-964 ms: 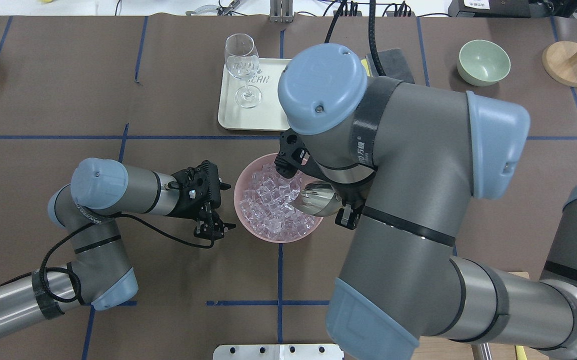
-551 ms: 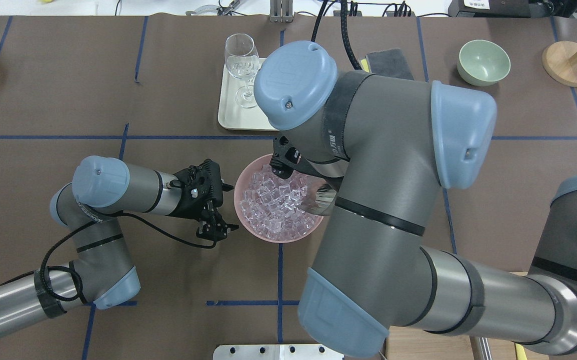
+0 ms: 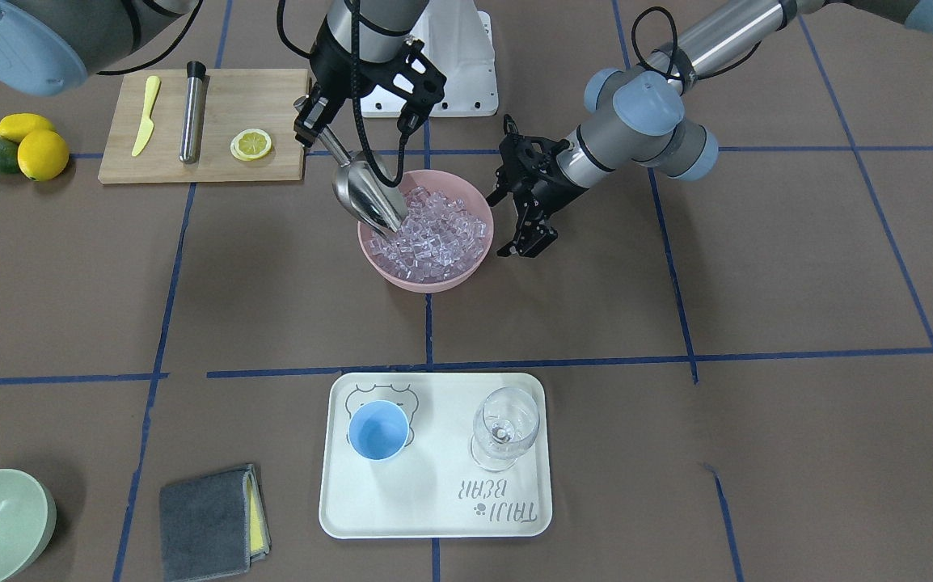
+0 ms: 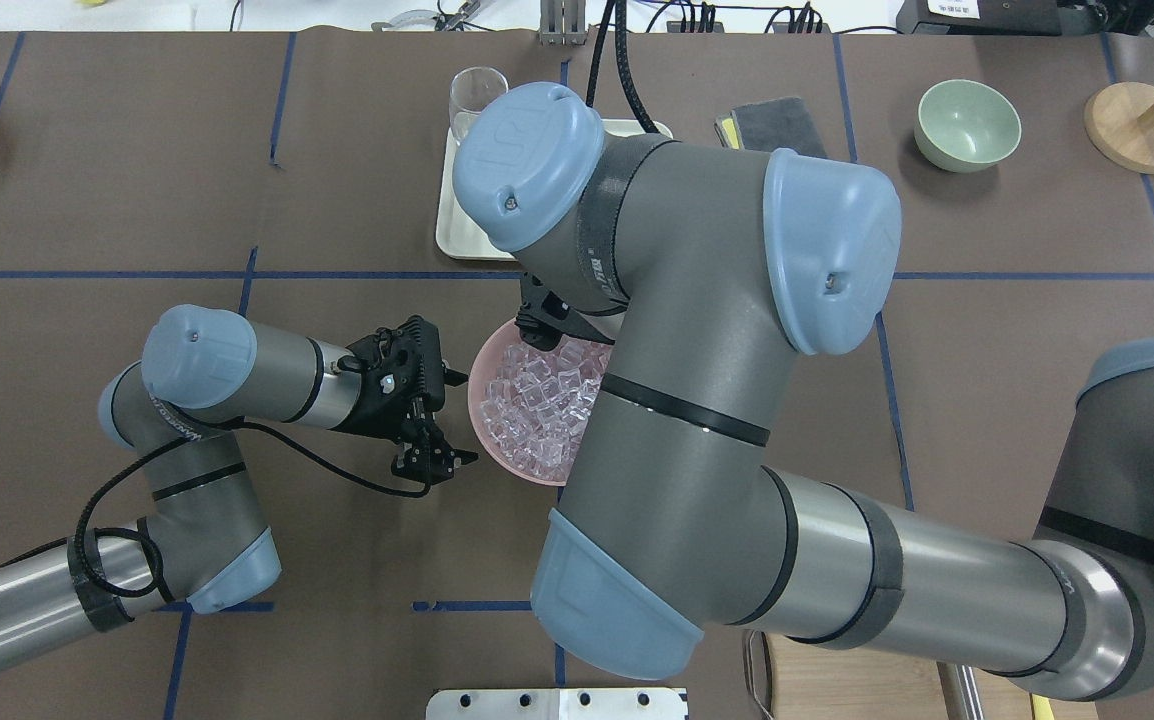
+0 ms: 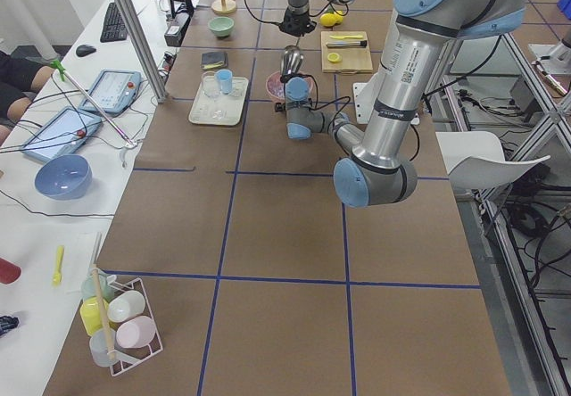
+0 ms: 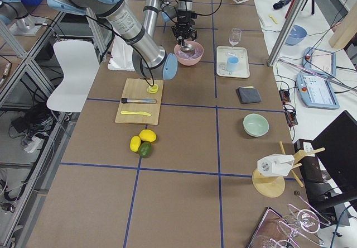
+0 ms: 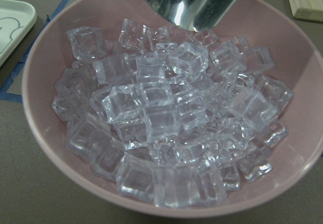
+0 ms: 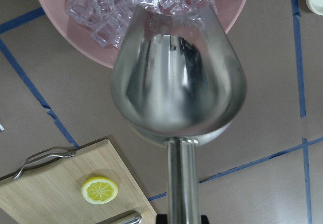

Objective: Put ice in cup with scoop
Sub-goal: 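Lower the scoop into the ice cubes with the right gripper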

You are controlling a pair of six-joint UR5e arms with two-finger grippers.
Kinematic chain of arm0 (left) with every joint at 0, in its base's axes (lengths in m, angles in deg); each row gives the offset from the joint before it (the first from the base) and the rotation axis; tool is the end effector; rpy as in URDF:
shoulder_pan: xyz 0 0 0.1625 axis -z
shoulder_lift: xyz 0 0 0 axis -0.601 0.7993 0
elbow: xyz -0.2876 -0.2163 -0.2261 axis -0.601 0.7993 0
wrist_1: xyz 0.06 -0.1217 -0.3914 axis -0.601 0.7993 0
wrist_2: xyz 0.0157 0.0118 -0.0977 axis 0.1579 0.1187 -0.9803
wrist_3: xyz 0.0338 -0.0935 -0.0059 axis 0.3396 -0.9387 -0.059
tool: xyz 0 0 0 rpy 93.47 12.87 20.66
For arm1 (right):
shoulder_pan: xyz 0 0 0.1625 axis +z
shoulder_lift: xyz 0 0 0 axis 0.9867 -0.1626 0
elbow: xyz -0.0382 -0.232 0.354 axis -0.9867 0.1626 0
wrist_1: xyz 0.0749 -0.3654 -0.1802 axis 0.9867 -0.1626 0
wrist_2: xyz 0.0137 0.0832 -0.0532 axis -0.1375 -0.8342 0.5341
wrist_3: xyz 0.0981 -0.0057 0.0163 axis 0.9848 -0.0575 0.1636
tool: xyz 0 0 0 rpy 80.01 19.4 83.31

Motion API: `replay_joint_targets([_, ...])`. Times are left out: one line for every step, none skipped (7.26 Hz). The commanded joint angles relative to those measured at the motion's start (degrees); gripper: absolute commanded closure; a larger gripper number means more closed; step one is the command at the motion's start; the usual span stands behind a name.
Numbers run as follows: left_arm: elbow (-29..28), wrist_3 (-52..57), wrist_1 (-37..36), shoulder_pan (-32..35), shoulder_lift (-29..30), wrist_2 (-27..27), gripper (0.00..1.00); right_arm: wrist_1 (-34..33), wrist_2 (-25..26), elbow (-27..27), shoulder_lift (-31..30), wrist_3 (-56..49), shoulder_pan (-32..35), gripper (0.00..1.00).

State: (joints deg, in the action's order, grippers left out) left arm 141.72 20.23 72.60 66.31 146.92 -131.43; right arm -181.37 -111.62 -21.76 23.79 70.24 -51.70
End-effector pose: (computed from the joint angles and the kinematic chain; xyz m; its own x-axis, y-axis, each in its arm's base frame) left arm 0.5192 -0.3987 0.3173 0.1075 0.9853 -0.1327 -0.1472 0.1477 0.9780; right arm -0.4614 -0.3869 0.0919 0.3409 -0.9276 0.1526 0.9019 0.3685 0.2254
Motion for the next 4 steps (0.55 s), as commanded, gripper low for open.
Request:
replay_joint_targets([0.00, -0.41, 0.22, 0.07, 0.00, -0.03, 0.00, 0.19, 0.36, 0.59, -0.25, -0.02, -0.90, 1.00])
replay_joint_targets([0.00, -0.41, 0.30, 0.07, 0.00, -0.03, 0.00, 0.28, 1.40, 1.37, 0.10, -0.02, -2.03, 1.00])
replay_joint_targets([0.00, -0.41, 0.31, 0.24, 0.00, -0.03, 0.00, 0.45, 2.80, 2.07, -0.07, 0.07, -3.26, 1.00])
replay_joint_targets([0.09, -0.41, 0.31, 0.25, 0.00, -0.03, 0.00, 0.63, 2.99, 2.17, -0.34, 0.07, -3.45, 1.00])
